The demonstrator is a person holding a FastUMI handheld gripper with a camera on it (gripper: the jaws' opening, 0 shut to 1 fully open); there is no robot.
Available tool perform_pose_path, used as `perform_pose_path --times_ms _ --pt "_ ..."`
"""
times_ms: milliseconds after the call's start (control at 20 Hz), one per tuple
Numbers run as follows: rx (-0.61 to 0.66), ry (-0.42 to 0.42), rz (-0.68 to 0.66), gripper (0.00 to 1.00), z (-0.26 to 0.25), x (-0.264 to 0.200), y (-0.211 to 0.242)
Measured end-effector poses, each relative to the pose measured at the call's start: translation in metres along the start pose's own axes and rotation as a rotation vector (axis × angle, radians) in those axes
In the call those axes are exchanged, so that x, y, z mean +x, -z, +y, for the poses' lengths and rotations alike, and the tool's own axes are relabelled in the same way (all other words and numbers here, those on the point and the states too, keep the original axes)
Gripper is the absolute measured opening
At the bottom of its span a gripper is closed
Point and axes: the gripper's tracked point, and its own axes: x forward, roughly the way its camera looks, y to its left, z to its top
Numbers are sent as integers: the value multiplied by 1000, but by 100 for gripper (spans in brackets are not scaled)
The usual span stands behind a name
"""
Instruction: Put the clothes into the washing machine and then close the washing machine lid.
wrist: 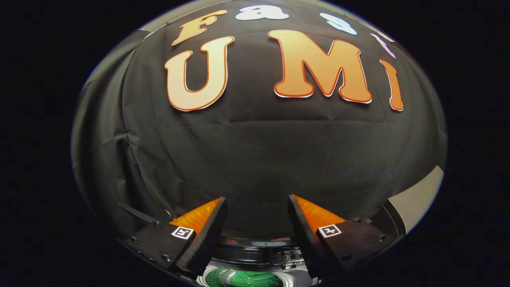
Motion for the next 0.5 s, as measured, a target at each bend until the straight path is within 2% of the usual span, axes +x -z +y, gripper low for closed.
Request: perform_pose_path --times_ms 500 --pt "-13 -8 -30 98 4 -57 24"
